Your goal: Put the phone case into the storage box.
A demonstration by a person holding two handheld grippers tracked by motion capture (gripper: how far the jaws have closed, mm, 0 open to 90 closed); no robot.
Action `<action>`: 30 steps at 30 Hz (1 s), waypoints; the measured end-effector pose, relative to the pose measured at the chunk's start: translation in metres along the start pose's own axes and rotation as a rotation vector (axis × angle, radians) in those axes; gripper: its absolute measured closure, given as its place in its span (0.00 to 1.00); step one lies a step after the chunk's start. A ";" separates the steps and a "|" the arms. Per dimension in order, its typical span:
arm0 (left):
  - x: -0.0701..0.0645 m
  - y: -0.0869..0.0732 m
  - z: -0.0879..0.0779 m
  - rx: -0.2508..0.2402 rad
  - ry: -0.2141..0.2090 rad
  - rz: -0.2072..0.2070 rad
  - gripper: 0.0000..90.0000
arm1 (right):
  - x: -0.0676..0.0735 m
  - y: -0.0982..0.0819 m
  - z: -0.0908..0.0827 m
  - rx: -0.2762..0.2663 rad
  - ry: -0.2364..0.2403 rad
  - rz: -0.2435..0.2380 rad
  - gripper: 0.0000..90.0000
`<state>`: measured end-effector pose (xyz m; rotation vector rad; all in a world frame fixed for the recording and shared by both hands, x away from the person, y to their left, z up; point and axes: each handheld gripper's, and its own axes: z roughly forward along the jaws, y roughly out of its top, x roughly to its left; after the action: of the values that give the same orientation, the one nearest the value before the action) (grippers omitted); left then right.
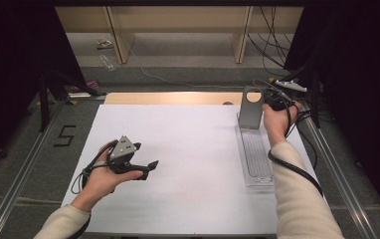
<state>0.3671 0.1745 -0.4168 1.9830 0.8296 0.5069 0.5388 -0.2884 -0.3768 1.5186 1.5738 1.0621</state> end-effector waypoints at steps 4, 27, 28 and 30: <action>0.000 0.000 0.000 0.001 0.000 0.000 0.16 | 0.000 -0.001 0.001 0.004 -0.001 0.002 0.96; 0.000 -0.001 0.001 0.003 0.000 0.000 0.16 | 0.002 -0.005 0.009 0.019 0.000 -0.029 0.94; 0.000 -0.001 0.001 0.003 0.000 0.000 0.16 | 0.002 -0.005 0.010 0.018 0.005 -0.031 0.94; 0.001 -0.001 0.001 0.004 0.000 0.000 0.16 | 0.003 -0.006 0.010 0.006 0.007 -0.035 0.93</action>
<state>0.3676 0.1748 -0.4178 1.9866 0.8313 0.5050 0.5454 -0.2845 -0.3862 1.4871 1.6043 1.0450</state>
